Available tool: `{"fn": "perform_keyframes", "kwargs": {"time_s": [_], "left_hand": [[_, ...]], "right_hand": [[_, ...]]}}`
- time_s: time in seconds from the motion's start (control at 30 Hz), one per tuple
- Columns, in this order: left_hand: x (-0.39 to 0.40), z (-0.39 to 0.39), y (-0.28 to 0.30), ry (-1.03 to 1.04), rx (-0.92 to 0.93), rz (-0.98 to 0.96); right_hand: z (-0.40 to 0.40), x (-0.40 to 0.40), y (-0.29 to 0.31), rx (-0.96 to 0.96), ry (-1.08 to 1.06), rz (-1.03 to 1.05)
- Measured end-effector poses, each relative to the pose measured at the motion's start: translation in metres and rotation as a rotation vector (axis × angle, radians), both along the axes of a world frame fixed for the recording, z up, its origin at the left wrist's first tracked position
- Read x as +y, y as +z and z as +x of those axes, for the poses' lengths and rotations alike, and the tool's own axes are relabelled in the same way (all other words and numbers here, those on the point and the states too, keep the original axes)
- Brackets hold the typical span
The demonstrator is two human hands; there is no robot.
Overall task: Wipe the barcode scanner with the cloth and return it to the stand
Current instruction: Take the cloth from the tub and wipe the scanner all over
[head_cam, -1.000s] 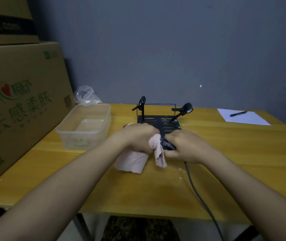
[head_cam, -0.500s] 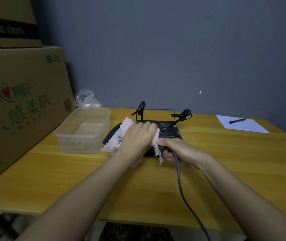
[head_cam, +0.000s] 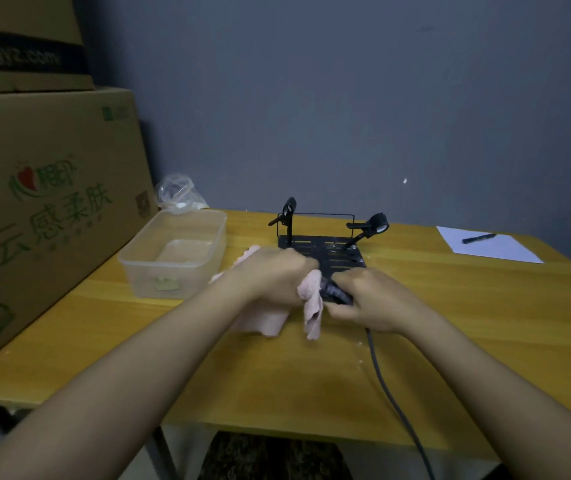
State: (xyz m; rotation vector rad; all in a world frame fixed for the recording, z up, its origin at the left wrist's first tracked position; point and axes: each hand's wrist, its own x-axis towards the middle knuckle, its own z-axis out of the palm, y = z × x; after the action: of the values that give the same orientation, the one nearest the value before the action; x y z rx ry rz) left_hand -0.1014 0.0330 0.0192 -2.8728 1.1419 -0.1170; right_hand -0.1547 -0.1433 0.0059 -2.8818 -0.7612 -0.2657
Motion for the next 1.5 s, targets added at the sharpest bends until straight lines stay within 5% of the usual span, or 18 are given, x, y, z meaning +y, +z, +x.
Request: {"fn": "perform_keyframes", "kwargs": {"time_s": [0.17,0.33,0.47,0.73,0.83,0.97,1.13,1.3,1.4,1.47,1.5], "left_hand": [[-0.002,-0.007,0.002,-0.139,-0.642,-0.209],[-0.013,0.005,-0.002,-0.025,-0.792,-0.341],[-0.018,0.012,-0.012,0.063,-0.600,-0.454],[0.000,-0.006,-0.021,-0.038,-0.410,-0.503],[0.012,-0.017,-0.022,0.014,-0.107,-0.607],[0.022,-0.023,-0.011,0.190,0.387,-0.173],[0.012,-0.028,0.023,0.317,0.778,-1.202],[0.008,-0.018,0.011,0.567,1.099,-1.485],[0.018,-0.019,0.001,0.558,1.120,-1.563],[0.026,-0.022,-0.003,0.543,1.126,-1.607],[0.031,-0.023,-0.004,0.540,1.126,-1.625]], "right_hand": [[-0.006,-0.003,0.002,0.140,-0.004,0.510],[-0.007,0.015,0.004,0.363,-0.043,1.011],[-0.001,0.027,0.003,0.499,-0.188,1.260],[0.007,0.018,0.004,0.408,-0.286,1.234],[0.006,0.013,0.005,0.285,-0.308,1.204],[0.003,0.006,0.010,0.031,-0.256,0.955],[-0.008,0.013,0.003,-0.222,-0.231,0.521],[-0.013,0.027,-0.018,-0.546,-0.134,0.100],[-0.012,0.028,-0.022,-0.258,-0.136,0.127],[-0.009,0.019,-0.016,0.232,-0.142,0.572],[-0.002,0.014,-0.019,0.310,-0.166,0.749]]}}
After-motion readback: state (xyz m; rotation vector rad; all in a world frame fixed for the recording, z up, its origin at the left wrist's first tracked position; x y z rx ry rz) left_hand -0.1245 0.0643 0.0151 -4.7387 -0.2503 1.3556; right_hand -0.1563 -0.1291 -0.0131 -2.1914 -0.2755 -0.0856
